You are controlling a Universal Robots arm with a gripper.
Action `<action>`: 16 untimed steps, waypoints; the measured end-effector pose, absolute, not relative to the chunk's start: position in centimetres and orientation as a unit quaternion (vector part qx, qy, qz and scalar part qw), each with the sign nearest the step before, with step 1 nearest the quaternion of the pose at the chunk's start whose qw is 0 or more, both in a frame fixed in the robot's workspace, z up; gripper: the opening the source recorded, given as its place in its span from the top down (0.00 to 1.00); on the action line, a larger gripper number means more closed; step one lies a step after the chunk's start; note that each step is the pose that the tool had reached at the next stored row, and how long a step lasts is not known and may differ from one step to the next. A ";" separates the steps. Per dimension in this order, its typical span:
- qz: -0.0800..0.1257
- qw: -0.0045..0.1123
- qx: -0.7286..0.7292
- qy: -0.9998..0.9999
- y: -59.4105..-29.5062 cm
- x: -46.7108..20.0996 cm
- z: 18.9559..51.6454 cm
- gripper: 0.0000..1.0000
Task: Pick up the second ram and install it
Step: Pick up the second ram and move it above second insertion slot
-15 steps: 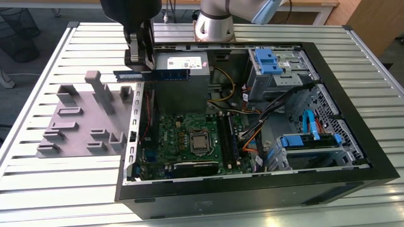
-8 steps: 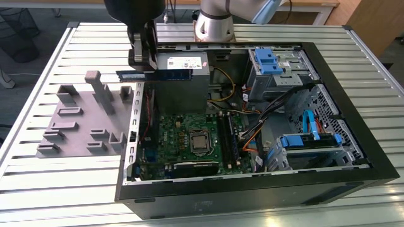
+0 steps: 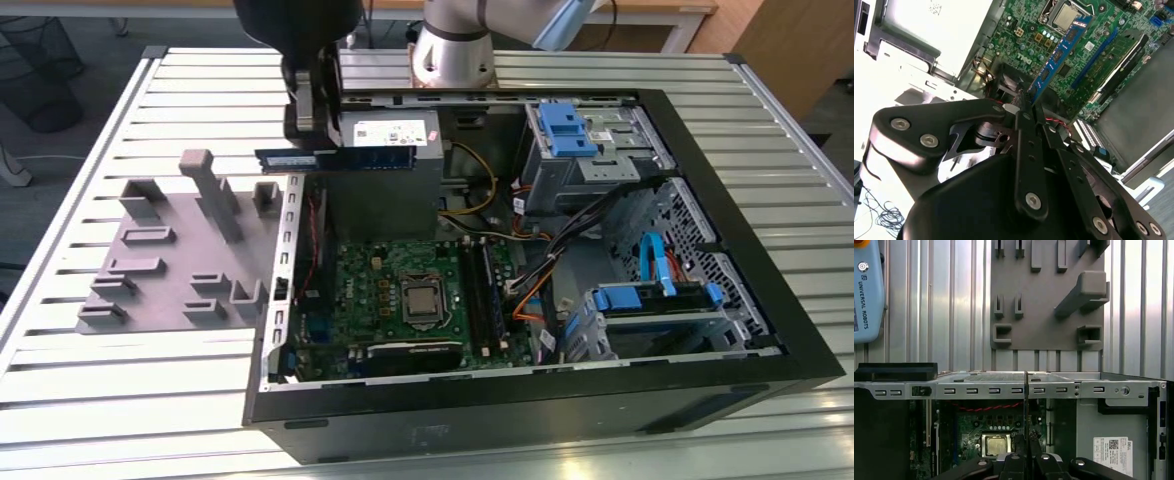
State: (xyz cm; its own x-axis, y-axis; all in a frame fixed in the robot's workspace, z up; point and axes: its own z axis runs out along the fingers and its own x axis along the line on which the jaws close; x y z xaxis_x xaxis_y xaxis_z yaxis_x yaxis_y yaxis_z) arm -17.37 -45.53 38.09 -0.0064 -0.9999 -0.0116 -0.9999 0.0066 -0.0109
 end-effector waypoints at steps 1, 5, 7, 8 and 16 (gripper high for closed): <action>0.000 0.008 -0.705 0.709 -45.5 -17.3 38.1 0.86; 0.000 0.008 -0.705 0.709 -45.5 -17.0 38.1 0.86; 0.000 0.008 -0.705 0.709 -45.5 -16.8 38.1 0.86; 0.000 0.008 -0.705 0.709 -45.5 -16.7 38.1 0.86; 0.000 0.008 -0.705 0.709 -45.5 -16.0 38.1 0.86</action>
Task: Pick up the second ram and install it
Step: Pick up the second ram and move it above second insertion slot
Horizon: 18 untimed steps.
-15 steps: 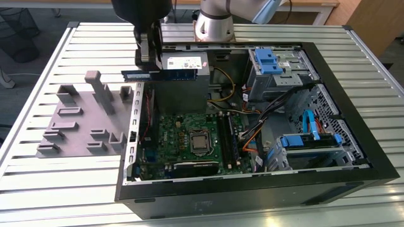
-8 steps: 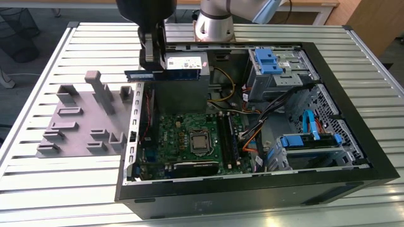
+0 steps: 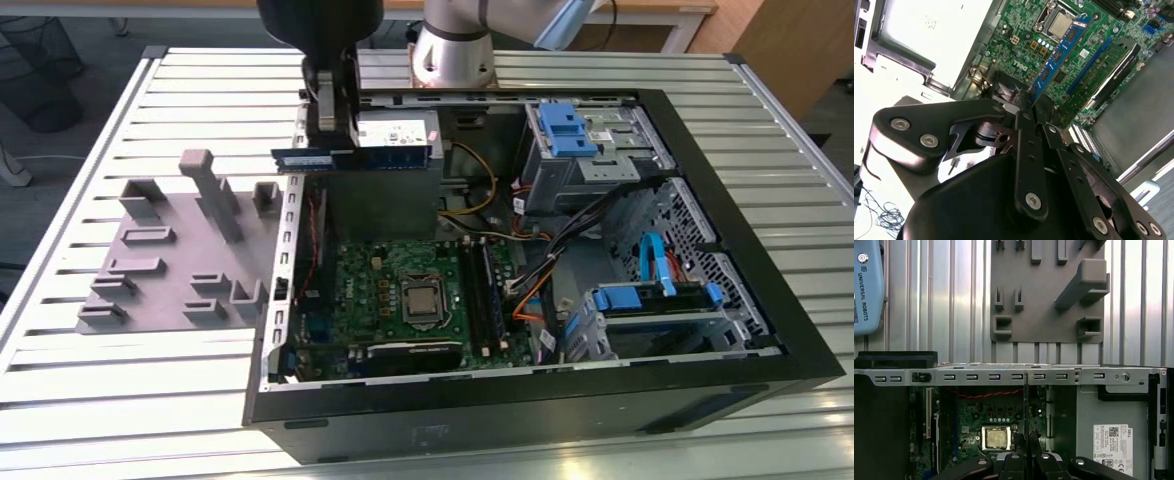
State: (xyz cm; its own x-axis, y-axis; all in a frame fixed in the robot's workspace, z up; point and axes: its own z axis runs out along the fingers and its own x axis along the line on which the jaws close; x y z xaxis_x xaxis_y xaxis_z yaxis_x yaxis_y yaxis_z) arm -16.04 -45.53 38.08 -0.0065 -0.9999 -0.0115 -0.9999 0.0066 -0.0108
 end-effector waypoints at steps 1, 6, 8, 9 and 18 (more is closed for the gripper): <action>0.000 0.008 -0.705 0.709 -45.5 -15.9 38.1 0.86; 0.000 0.008 -0.705 0.709 -45.5 -15.5 38.1 0.86; 0.000 0.008 -0.705 0.709 -45.5 -15.3 38.1 0.86; 0.000 0.008 -0.705 0.709 -45.5 -15.2 38.1 0.86; 0.000 0.008 -0.705 0.709 -45.5 -14.4 38.1 0.86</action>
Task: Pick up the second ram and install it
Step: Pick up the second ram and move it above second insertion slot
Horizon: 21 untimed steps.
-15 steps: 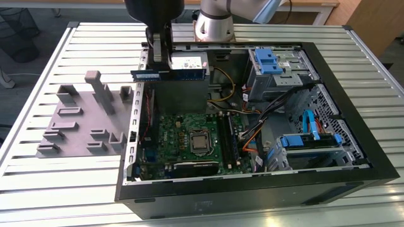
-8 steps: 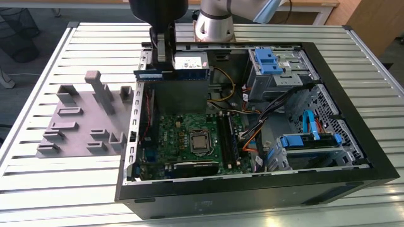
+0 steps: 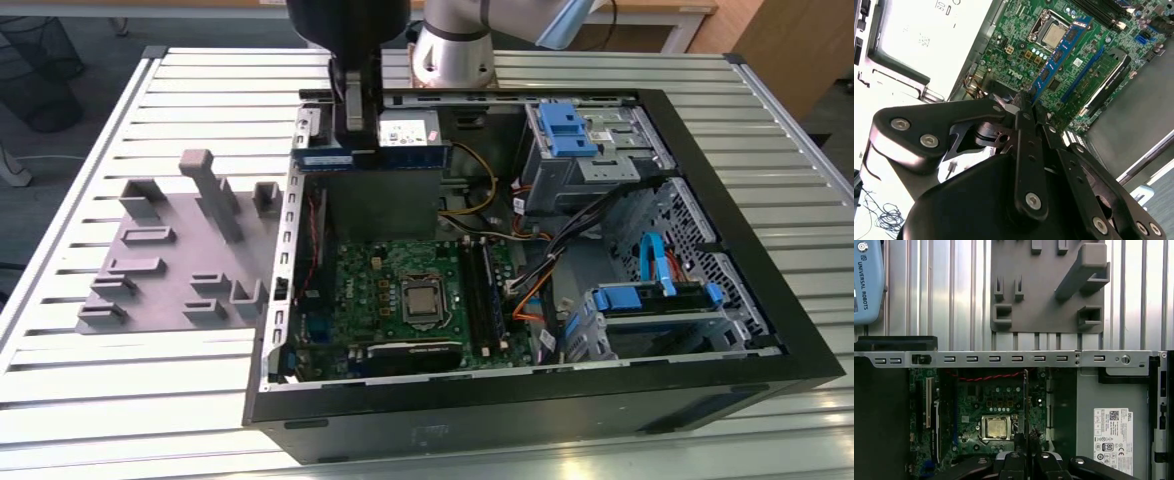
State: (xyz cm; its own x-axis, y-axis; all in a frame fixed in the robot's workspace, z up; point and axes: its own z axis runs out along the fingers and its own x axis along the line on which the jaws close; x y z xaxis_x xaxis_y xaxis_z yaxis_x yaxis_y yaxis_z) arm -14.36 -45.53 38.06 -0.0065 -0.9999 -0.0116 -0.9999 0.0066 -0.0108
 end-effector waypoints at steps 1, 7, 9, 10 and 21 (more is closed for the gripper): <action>0.000 0.008 -0.705 0.709 -45.5 -14.3 38.1 0.86; 0.000 0.008 -0.705 0.709 -45.5 -13.8 38.1 0.86; 0.000 0.008 -0.705 0.709 -45.5 -13.5 38.1 0.86; 0.000 0.008 -0.705 0.709 -45.5 -13.4 38.1 0.86; 0.000 0.008 -0.704 0.710 -45.5 -12.0 38.0 0.86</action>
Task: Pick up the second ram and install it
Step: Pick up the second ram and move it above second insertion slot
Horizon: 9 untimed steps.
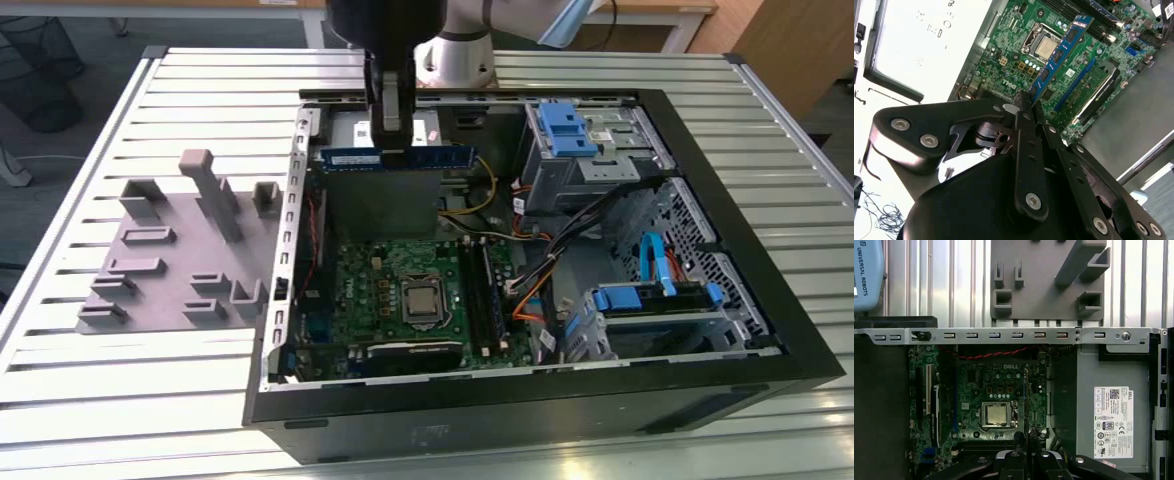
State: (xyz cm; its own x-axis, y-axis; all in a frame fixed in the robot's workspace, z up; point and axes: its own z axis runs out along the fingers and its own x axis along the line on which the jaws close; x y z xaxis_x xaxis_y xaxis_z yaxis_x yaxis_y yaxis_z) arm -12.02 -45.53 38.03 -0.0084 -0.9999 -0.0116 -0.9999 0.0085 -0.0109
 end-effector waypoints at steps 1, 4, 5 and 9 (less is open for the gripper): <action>0.000 0.008 -0.704 0.710 -45.5 -11.8 38.0 0.86; 0.000 0.008 -0.704 0.710 -45.5 -11.2 38.0 0.86; 0.000 0.008 -0.704 0.710 -45.5 -11.0 38.0 0.86; 0.000 0.008 -0.704 0.710 -45.5 -10.4 38.0 0.86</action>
State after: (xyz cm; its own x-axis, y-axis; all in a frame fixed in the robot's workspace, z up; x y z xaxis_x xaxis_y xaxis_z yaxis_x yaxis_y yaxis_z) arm -10.42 -45.53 38.00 -0.0088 -0.9999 -0.0116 -0.9999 0.0089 -0.0108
